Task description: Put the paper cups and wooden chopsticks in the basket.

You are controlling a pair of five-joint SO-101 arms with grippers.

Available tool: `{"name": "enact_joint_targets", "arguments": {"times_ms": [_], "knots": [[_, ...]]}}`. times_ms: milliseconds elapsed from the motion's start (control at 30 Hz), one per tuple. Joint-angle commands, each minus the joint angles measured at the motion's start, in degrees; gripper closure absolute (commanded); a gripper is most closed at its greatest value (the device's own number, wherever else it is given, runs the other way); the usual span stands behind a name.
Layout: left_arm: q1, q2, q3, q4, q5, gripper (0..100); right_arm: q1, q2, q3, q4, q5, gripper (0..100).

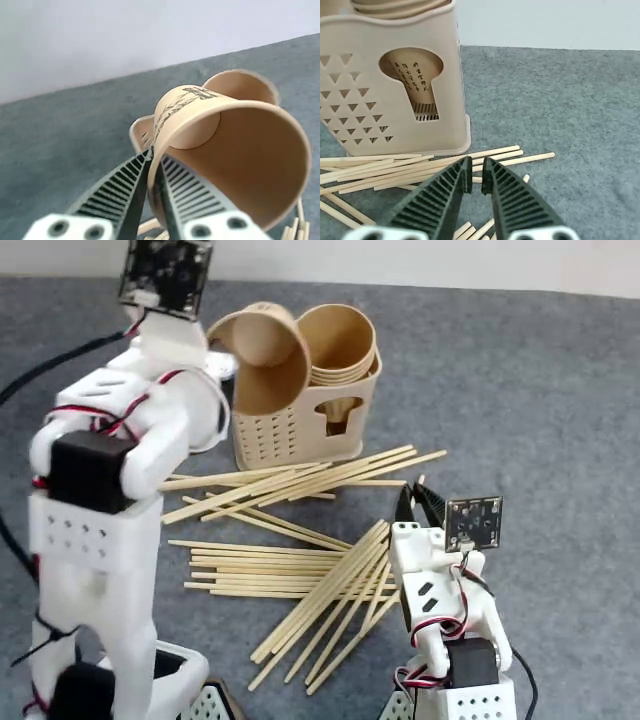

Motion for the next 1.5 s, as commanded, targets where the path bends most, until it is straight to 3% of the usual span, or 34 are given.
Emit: {"name": "enact_joint_targets", "arguments": {"times_ms": [0,267,533,633,733,800,1300,1467], "knots": [[2.6,1.9,-4.6,-3.0,0.4,99,-0.7,-0.6,-0.5,-1.5,1.1,94.6],[5.2,8.2,-4.6,-9.8,0.5,99,-0.7,-0.6,-0.5,-1.5,1.1,94.6],[6.0,12.7,-5.1,-10.6,0.5,99,-0.7,-0.6,-0.5,-1.5,1.1,94.6],[5.7,12.8,-5.1,-10.6,0.7,90,-0.7,-0.6,-0.5,-1.5,1.1,94.6],[5.2,13.1,-5.1,-10.8,7.1,77,-0.7,-0.6,-0.5,-1.5,1.1,94.6],[3.7,13.1,-5.1,-11.8,10.6,73,-0.7,-0.6,-0.5,-1.5,1.1,94.6],[-1.2,23.4,-4.1,-26.6,11.8,77,-0.7,-0.6,-0.5,-1.5,3.5,94.6],[-2.0,25.0,-4.1,-27.9,11.8,77,-0.7,-0.6,-0.5,-1.5,3.6,94.6]]}}
